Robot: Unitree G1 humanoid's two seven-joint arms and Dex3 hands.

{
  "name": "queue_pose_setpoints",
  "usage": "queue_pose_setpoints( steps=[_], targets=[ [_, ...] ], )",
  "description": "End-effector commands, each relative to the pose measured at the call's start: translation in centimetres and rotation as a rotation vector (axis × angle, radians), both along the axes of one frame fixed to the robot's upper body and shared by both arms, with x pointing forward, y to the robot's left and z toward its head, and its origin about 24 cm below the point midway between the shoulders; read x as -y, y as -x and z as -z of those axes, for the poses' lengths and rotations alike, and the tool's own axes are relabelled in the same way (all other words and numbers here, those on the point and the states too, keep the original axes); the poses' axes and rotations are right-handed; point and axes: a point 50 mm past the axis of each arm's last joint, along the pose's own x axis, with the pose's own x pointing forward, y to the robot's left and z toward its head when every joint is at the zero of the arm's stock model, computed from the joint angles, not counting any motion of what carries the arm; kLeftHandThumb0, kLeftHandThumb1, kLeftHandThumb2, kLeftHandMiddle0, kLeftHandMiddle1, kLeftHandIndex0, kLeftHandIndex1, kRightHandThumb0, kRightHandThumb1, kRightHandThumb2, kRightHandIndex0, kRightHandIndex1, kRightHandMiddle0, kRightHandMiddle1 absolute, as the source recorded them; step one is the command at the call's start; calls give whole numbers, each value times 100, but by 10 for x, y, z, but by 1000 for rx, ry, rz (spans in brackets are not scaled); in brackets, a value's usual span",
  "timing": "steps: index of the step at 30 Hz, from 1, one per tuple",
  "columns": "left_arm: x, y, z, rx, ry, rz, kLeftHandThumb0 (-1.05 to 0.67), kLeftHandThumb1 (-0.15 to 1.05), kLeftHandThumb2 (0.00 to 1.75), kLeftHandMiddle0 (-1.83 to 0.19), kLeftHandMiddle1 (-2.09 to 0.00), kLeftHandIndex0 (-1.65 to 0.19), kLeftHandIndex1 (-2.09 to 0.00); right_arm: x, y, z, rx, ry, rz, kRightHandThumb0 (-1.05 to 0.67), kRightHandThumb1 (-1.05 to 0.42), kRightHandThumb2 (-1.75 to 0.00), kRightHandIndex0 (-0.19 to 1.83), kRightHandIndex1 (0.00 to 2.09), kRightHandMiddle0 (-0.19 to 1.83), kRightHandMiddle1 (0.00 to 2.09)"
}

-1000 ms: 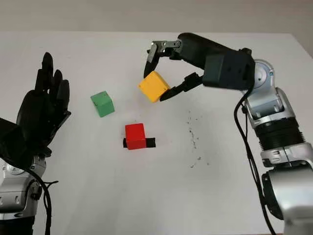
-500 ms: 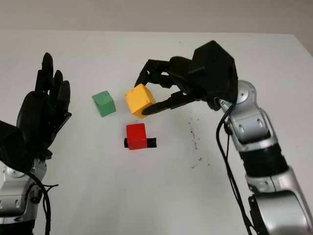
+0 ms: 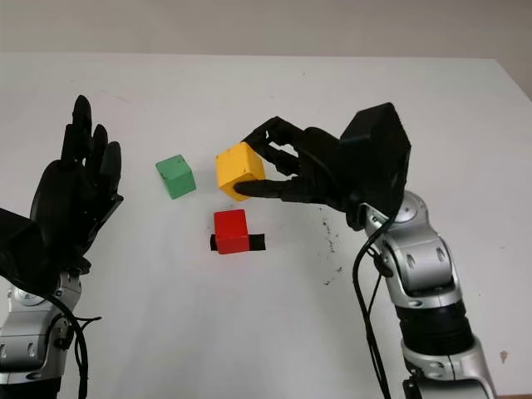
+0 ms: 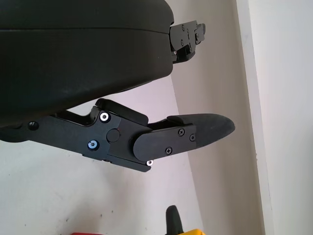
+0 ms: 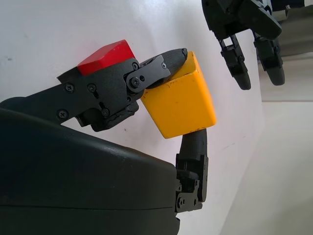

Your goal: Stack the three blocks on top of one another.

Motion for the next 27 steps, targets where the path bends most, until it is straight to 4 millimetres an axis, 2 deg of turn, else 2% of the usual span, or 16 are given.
queue_pose_setpoints(
  steps=[1,7,15,27],
  targets=[
    [1,3,-4,19,-1,1,-62,105,56,18,-5,19,-3,-2,2,-2,21,-23,-4,-43,-105,-7,12,4,8,173],
    [0,3,-4,18,-12,4,-62,105,56,19,-5,19,-2,-6,-3,5,10,-23,-33,-44,-104,-6,13,5,10,173],
    [0,4,-6,18,-10,-3,-62,105,55,17,-6,19,-4,-11,-9,6,4,25,-103,-44,-101,-5,16,6,14,177],
    [1,4,-6,17,7,-6,-61,105,55,16,-5,19,-4,-16,-14,11,62,100,-157,-43,-98,-5,20,7,19,173]
  ],
)
